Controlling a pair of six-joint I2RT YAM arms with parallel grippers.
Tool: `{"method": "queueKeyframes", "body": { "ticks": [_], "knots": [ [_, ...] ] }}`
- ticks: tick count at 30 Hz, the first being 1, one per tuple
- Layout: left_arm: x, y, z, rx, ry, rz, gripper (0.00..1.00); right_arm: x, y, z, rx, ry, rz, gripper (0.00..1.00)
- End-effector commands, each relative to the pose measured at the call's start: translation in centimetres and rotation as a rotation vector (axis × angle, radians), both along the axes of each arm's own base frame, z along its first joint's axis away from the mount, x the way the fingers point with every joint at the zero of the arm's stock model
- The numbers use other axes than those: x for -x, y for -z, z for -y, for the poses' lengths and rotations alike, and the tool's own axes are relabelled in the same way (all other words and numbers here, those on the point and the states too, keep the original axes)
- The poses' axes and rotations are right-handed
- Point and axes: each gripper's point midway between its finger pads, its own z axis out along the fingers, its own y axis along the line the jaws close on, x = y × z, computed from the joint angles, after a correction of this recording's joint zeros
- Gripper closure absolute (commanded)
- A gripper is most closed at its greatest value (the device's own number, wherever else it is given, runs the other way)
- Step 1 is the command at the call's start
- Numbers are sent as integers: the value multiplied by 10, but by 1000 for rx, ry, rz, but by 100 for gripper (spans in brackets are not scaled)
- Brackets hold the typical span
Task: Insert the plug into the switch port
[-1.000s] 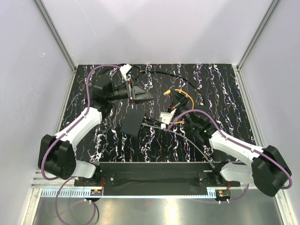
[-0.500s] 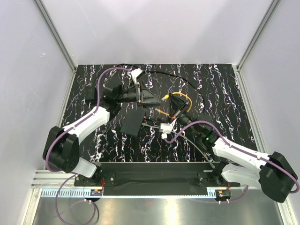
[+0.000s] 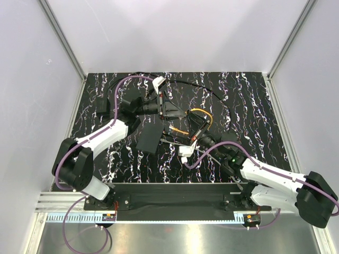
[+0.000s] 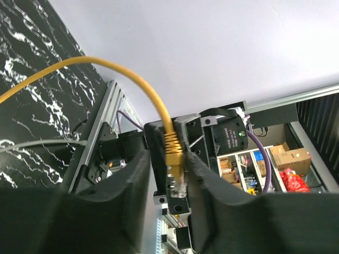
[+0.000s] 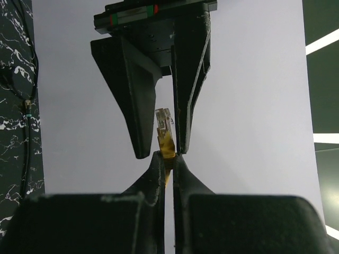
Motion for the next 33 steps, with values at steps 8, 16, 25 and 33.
{"method": "queueKeyframes", "body": {
  "ticks": [8,16,25,33],
  "knots": [
    [11,-27,0,68,49,108,99,-2,-12,7,-15,46,-18,83],
    [7,2,-15,-149,109,366,100,23,37,27,83,49,-666,2],
    [26,37,-29,-330,222,282,100,81,32,16,97,-105,-1100,42],
    [51,33,-26,-309,286,253,100,102,47,4,147,-161,-1284,48]
  ]
}}
